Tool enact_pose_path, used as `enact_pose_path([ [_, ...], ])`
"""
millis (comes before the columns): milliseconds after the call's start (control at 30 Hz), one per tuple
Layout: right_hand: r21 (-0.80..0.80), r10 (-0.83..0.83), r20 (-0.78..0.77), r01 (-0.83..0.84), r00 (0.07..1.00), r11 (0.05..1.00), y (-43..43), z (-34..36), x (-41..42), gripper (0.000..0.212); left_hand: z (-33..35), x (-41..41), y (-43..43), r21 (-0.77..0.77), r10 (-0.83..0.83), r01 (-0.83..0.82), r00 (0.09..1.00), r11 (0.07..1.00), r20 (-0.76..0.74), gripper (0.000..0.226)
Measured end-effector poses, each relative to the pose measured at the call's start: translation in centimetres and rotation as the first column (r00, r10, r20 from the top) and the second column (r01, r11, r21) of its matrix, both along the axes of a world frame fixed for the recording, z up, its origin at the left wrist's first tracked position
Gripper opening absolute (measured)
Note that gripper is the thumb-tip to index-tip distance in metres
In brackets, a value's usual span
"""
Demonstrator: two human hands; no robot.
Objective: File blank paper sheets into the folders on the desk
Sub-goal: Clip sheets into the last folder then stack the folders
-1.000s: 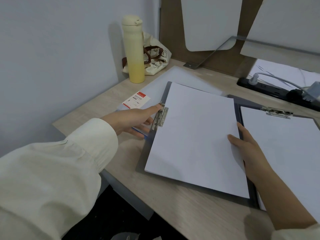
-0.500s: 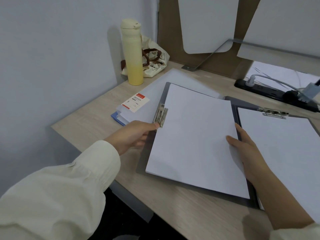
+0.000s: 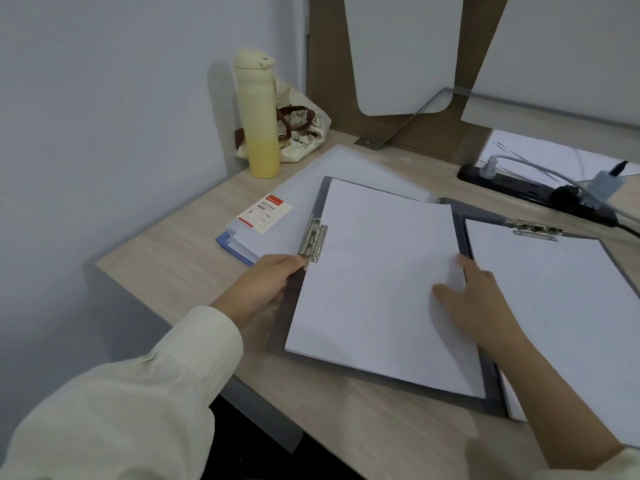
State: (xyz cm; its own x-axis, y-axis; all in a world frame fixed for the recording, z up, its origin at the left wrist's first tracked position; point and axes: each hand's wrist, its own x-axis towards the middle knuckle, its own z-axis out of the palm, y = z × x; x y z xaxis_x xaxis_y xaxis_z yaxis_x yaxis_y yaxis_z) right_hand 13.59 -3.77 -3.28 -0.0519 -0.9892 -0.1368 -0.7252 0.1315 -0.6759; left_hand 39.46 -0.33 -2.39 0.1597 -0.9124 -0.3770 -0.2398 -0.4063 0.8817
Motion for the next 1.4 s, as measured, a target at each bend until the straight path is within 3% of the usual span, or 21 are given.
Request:
enact_pose_path([
  [67, -0.007, 0.11, -0.197, -0.113, 0.974, 0.994, 0.7, 0.2, 0.4, 0.038, 0.4, -0.2, 0.4, -0.029, 0.018, -0.019, 0.999, 0.999, -0.026, 0.03],
  [133, 0.031, 0.217, -0.28, -0.217, 0.935, 0.976, 1.2, -0.3, 0.5, 0.041, 1.3, -0.6, 0.8, -0.09, 0.027, -0.034, 0.996, 0.995, -0.085, 0.029],
  [300, 0.024, 0.252, -0.227, -0.253, 0.941, 0.967, 2.7, 2.1, 0.7, 0.044, 6.3, -3.6, 1.2, -0.219, 0.001, -0.059, 0.966, 0.974, -0.258, 0.024],
  [367, 0.027, 0.25, -0.109, -0.249, 0.962, 0.968, 3.0, 3.7, -0.1, 0.045, 8.4, -5.9, 1.1, -0.282, -0.099, 0.024, 0.962, 0.959, -0.254, 0.032],
  [467, 0.104, 0.17, 0.321, -0.213, 0.932, 0.972, 2.9, 6.2, -2.2, 0.042, 10.7, -10.3, 1.1, -0.426, -0.261, 0.16, 0.947, 0.89, -0.19, 0.017],
  [567, 0.054, 0.123, 0.594, -0.191, 0.795, 0.98, 3.9, 8.9, -6.0, 0.024, 11.6, -14.9, 1.2, -0.502, -0.409, 0.32, 0.909, 0.804, -0.076, 0.026],
  [667, -0.089, 0.166, 0.794, -0.157, 0.585, 0.984, 4.9, 11.0, -10.5, 0.065, 11.1, -19.1, 1.2, -0.504, -0.484, 0.428, 0.875, 0.75, 0.022, 0.035],
  [767, -0.177, 0.194, 0.885, -0.08, 0.422, 0.981, 6.0, 11.5, -14.5, 0.057, 8.9, -22.0, 0.9, -0.389, -0.577, 0.577, 0.806, 0.718, 0.13, 0.039],
  [833, -0.134, 0.125, 0.913, -0.003, 0.389, 0.991, 6.5, 11.1, -17.1, 0.049, 7.1, -22.9, 0.8, -0.267, -0.609, 0.643, 0.766, 0.718, 0.206, 0.044],
  [967, 0.028, -0.118, 0.793, 0.158, 0.598, 0.987, 6.5, 9.1, -21.5, 0.027, 3.9, -22.6, 1.0, -0.107, -0.537, 0.561, 0.822, 0.821, 0.192, 0.054],
  [1033, 0.142, -0.243, 0.7, 0.202, 0.672, 0.969, 6.1, 6.7, -23.4, 0.053, 2.9, -22.2, 1.3, -0.079, -0.489, 0.5, 0.863, 0.862, 0.124, 0.048],
  [1100, 0.212, -0.326, 0.614, 0.247, 0.719, 0.945, 6.4, 5.1, -23.5, 0.028, 2.0, -21.8, 1.5, -0.081, -0.428, 0.433, 0.901, 0.898, 0.066, 0.032],
  [1167, 0.234, -0.402, 0.506, 0.327, 0.763, 0.916, 7.5, 3.9, -22.3, 0.023, 1.2, -21.5, 1.6, -0.093, -0.372, 0.375, 0.927, 0.922, 0.052, 0.023],
  [1300, 0.228, -0.421, 0.439, 0.355, 0.794, 0.907, 8.4, 1.7, -19.9, 0.027, 0.6, -20.0, 1.1, -0.121, -0.32, 0.347, 0.927, 0.93, 0.198, 0.039],
  [1400, 0.2, -0.361, 0.443, 0.302, 0.82, 0.932, 8.4, 1.2, -17.9, 0.028, 0.1, -18.4, 0.2, -0.081, -0.302, 0.38, 0.831, 0.921, 0.467, 0.052],
])
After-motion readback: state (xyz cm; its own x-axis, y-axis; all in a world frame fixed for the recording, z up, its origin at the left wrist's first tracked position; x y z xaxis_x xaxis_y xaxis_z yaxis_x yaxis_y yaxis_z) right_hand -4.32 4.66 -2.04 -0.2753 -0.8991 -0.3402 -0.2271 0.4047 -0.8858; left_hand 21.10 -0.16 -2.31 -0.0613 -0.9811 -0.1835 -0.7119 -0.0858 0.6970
